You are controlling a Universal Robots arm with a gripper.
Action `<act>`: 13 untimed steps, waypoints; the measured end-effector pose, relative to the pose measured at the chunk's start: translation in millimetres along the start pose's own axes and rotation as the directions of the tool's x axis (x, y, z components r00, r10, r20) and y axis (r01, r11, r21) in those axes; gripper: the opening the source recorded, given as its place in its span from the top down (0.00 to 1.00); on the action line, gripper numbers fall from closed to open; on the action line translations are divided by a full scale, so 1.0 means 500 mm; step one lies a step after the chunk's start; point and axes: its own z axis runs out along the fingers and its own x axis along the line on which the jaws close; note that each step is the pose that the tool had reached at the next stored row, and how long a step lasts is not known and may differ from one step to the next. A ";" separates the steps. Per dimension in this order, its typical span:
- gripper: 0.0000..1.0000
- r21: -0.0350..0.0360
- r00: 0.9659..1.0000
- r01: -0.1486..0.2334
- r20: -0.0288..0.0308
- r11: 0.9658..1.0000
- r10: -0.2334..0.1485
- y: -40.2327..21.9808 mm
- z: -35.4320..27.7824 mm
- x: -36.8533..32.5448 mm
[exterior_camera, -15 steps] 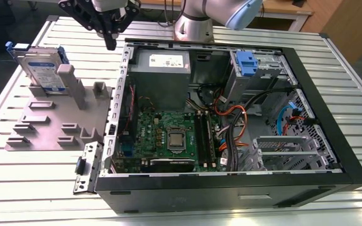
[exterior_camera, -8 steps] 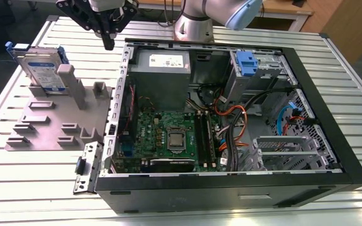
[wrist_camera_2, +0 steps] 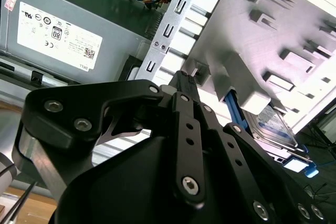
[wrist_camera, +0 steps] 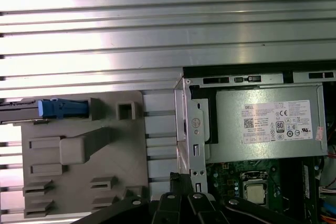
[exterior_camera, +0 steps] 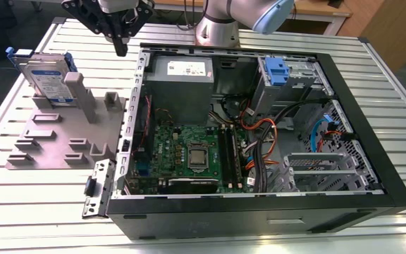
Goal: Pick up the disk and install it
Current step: 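Reach for the disk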
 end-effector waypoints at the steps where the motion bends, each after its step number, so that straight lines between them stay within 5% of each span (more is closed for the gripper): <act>1: 0.89 0.000 1.000 0.000 0.000 1.000 0.000 0.000 0.000 0.000; 13: 0.89 0.000 1.000 0.000 0.000 1.000 0.000 0.000 0.000 0.002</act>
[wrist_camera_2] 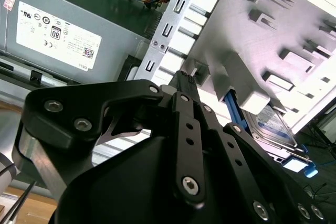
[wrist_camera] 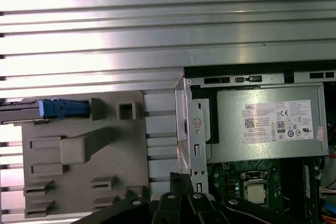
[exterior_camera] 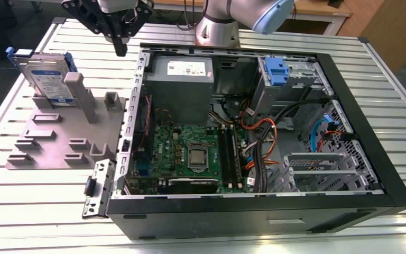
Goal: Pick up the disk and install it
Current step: 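Reach for the disk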
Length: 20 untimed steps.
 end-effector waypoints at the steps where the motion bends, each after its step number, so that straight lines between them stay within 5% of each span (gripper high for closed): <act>1: 0.89 0.000 1.000 0.000 0.000 1.000 0.000 0.000 0.000 0.001; 10: 0.89 0.000 1.000 0.000 0.000 1.000 0.000 0.002 0.000 0.032; 20: 0.89 0.000 1.000 0.000 0.000 1.000 0.000 0.002 0.001 0.034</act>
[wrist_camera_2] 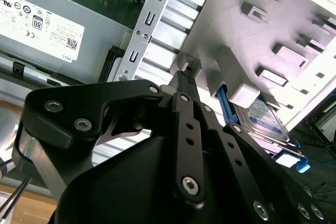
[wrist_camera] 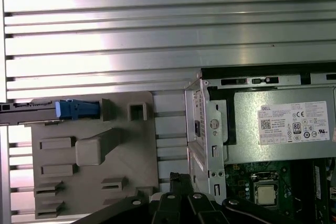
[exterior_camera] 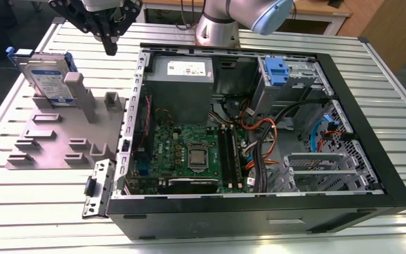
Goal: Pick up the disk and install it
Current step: 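Reach for the disk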
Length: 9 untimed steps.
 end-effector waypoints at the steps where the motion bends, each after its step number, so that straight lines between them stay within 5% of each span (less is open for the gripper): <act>1: 0.89 0.000 1.000 0.000 0.000 1.000 0.000 0.000 0.000 0.000; 9: 0.89 0.000 1.000 0.000 0.000 1.000 0.000 0.000 0.000 0.000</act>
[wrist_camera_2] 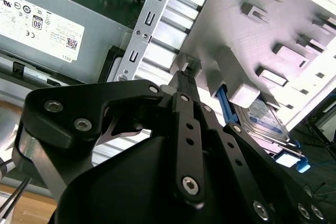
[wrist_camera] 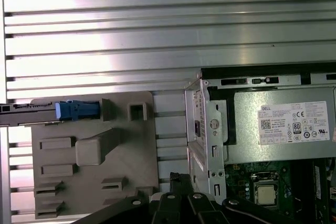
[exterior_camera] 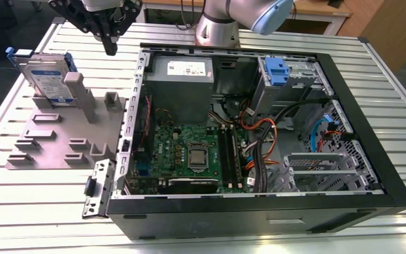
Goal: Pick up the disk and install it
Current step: 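Reach for the disk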
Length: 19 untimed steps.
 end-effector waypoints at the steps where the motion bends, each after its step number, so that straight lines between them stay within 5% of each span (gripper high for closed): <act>1: 0.89 0.000 1.000 0.000 0.000 1.000 0.000 0.000 0.000 0.000; 12: 0.89 0.000 1.000 0.000 0.000 1.000 0.000 0.000 0.000 0.002; 19: 0.89 0.000 1.000 0.000 0.000 1.000 0.000 0.003 0.000 0.034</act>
